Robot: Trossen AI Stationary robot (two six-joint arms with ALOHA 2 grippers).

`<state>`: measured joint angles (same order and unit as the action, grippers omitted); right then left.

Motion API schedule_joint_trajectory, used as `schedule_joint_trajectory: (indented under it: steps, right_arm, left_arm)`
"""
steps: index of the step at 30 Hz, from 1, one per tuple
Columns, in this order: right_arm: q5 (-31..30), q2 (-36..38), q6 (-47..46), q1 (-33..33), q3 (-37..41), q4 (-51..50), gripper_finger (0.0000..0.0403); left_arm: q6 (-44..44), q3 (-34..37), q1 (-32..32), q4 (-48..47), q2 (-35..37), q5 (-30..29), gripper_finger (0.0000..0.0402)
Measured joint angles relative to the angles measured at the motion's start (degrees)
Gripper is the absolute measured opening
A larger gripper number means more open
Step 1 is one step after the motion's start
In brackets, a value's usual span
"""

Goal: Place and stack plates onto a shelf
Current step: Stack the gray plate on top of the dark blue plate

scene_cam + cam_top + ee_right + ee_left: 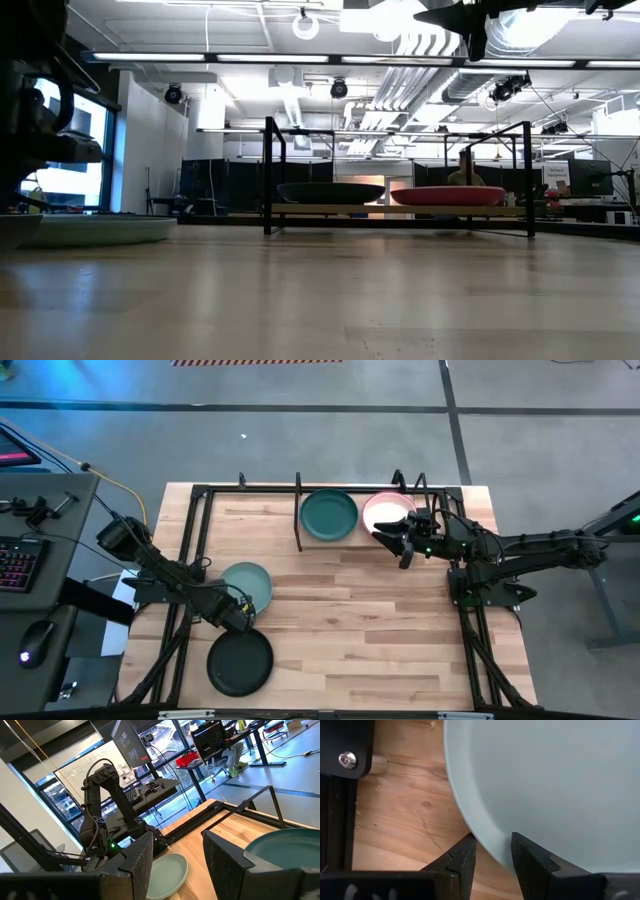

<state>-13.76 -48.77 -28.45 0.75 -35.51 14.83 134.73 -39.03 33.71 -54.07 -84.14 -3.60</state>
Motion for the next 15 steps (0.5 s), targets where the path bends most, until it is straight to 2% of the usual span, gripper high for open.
schedule_joint_trajectory:
  steps: [3,8,15]
  right_arm:
    - [0.00,0.00,0.00,0.00,0.00,0.00,0.0156]
    - [0.00,0.00,0.00,0.00,0.00,-0.02,0.0156]
    - [-0.33,0.00,-1.20,0.00,0.00,-0.02,0.0156]
  left_arm:
    - [-0.71,0.00,-0.02,-0.12,0.00,-0.28,0.0084]
    - [-6.54,0.00,-0.02,-0.29,0.79,-2.15,0.0016]
    - [-7.47,0.00,-0.97,-7.43,6.53,-6.12,0.0005]
